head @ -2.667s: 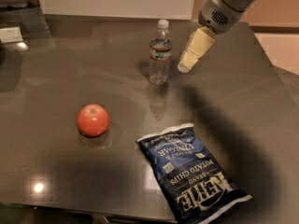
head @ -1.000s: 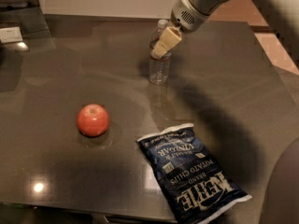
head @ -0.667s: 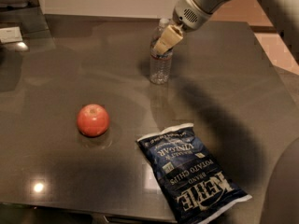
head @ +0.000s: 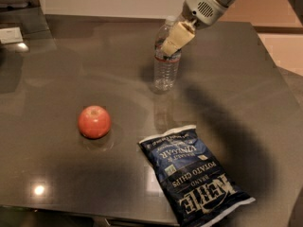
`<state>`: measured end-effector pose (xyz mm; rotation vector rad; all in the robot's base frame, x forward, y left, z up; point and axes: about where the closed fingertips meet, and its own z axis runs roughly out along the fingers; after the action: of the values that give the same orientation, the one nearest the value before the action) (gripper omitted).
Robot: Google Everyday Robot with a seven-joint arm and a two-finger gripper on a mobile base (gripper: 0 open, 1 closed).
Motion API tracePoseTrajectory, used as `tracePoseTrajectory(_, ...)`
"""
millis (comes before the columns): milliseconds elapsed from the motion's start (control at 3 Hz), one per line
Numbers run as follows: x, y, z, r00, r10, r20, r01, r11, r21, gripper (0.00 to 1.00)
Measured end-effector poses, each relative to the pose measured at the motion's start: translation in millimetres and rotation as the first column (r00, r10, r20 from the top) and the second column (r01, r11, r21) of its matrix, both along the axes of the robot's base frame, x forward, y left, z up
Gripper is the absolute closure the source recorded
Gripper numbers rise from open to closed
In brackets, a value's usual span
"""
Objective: Move water bottle near blue chip bag
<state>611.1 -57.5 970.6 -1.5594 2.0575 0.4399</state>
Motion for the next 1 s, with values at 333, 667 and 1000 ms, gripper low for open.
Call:
tracePoseTrajectory(333, -32, -8, 9, 0.9990, 0.039, -0.023, -0.039, 0.999, -0.002, 1.00)
tracePoseTrajectory(667, -63, -13, 9, 0.9976, 0.067, -0.019, -0.067, 0.998, -0.002, 1.00)
tracePoseTrajectory(1000, -92, -15, -3, 0.9954, 0.093, -0.024, -0.093, 0.996, -0.009, 1.00)
